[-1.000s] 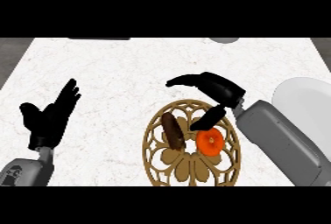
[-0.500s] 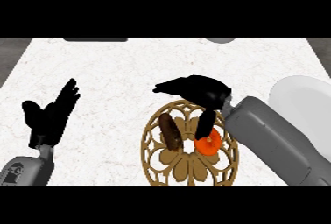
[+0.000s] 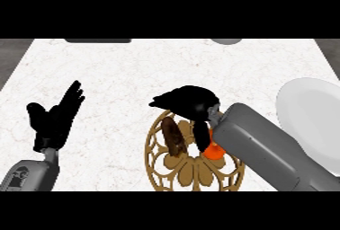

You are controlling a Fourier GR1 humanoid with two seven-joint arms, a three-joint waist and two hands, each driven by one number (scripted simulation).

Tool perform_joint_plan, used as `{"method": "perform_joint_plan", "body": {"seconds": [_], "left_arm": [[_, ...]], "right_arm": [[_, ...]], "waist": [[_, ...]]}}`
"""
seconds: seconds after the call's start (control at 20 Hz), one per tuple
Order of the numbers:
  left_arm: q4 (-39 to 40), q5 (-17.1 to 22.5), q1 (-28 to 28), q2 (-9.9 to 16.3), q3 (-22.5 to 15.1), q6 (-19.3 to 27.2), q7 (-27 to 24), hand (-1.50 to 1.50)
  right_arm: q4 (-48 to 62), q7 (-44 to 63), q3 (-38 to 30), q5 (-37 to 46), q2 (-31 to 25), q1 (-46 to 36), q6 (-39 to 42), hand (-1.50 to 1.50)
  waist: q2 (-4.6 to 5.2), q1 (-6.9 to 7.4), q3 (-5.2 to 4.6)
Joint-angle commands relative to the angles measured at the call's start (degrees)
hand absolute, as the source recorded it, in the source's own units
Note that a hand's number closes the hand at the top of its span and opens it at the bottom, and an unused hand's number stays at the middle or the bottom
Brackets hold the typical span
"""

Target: Pick the sweet potato from the placemat and place it in the plate

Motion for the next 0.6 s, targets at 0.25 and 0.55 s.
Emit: {"method": "perform_joint_plan", "body": {"seconds": [0.25,0.55], "left_arm": [[0.32,1.15,-0.17,1.30,3.24,-3.56,1.01,0.00],[0.55,-0.78,1.10,-0.63,2.77,-4.07,-2.12,0.00]], "right_arm": [[2.74,3.36,2.62,10.77,3.49,-1.17,4.97,-1.50],[10.96,3.45,3.00,16.43,10.04,-2.42,6.50,-1.50]], "waist": [[0.02,0.11,0.01],[0.16,0.50,0.01]]}}
